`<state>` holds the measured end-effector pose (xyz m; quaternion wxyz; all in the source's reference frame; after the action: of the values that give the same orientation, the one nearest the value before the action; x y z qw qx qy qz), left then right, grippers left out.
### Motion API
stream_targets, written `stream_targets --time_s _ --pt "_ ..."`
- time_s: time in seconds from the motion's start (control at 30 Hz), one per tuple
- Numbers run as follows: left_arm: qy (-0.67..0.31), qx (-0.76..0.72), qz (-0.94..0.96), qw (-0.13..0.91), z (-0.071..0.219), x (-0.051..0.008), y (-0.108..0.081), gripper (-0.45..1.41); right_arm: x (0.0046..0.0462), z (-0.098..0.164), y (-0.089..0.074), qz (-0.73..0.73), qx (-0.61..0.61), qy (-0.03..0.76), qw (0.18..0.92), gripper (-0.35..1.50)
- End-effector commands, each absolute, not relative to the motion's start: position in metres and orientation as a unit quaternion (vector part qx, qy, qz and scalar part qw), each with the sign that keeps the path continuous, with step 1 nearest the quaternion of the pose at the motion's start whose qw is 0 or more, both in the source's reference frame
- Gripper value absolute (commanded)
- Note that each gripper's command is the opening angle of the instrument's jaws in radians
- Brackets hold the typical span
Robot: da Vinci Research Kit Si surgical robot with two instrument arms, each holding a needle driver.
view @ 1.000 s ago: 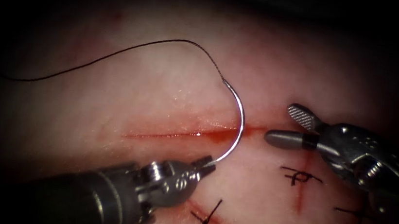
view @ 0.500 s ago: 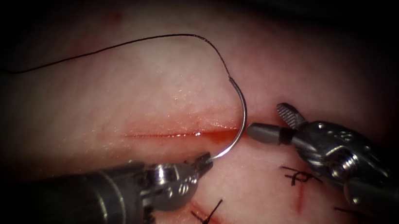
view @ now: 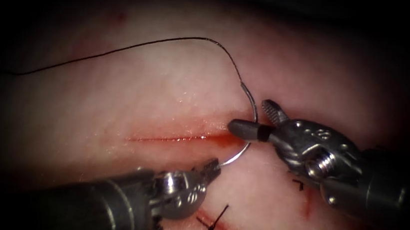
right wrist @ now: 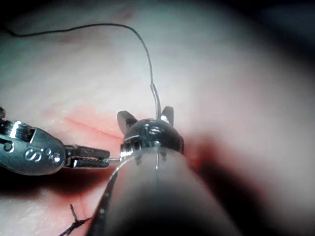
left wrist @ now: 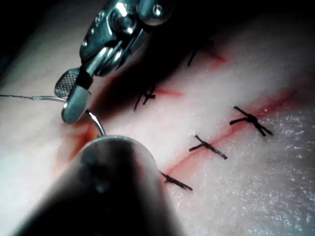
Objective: Wound Closure
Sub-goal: Hand the needle over to the needle driver on the right, then hand the needle back to the left gripper to adjust the grip.
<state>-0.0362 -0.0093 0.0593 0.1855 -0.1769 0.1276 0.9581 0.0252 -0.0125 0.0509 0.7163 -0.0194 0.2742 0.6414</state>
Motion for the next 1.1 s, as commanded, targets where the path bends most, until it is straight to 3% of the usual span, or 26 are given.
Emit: stream_targets --time_s 0.03,0.23,0.27,0.3,0.37,0.53,0.6,0.73,0.93,1.1 --pt "0.129 -0.177 0.958 0.187 0.0597 -0.0368 -0.0089 -0.45 0.0266 0.0517 -0.0124 0.64 -0.018 0.273 0.718 1.3" --pt "0.131 -0.18 0.959 0.178 0.0595 -0.0368 -0.0089 -0.45 0.0271 0.0522 -0.0121 0.638 -0.021 0.269 0.721 1.25" --pt "0.131 -0.18 0.959 0.178 0.0594 -0.0368 -0.009 -0.45 0.0271 0.0522 -0.012 0.638 -0.021 0.269 0.721 1.05" --pt "0.131 -0.18 0.959 0.175 0.0594 -0.0368 -0.009 -0.45 0.027 0.0522 -0.012 0.636 -0.021 0.268 0.724 0.64" --pt "0.132 -0.181 0.959 0.176 0.0594 -0.0368 -0.009 -0.45 0.0268 0.052 -0.0121 0.633 -0.021 0.269 0.726 -0.35" --pt "0.133 -0.186 0.957 0.177 0.0594 -0.0366 -0.0089 -0.45 0.0263 0.0518 -0.0119 0.632 -0.027 0.286 0.719 -0.35" --pt "0.134 -0.191 0.955 0.183 0.0593 -0.0364 -0.0087 0.31 0.0261 0.0517 -0.0117 0.632 -0.026 0.289 0.718 -0.35" --pt "0.125 -0.22 0.939 0.233 0.0591 -0.036 -0.0086 0.71 0.0259 0.0517 -0.0115 0.628 -0.015 0.298 0.719 -0.35" --pt "0.041 -0.354 0.882 0.309 0.0575 -0.0353 -0.0084 0.83 0.0255 0.0513 -0.0104 0.597 0.004 0.348 0.722 -0.35" --pt "-0.037 -0.458 0.822 0.337 0.0555 -0.0342 -0.008 0.91 0.0248 0.0509 -0.009 0.486 0.027 0.439 0.755 -0.35"
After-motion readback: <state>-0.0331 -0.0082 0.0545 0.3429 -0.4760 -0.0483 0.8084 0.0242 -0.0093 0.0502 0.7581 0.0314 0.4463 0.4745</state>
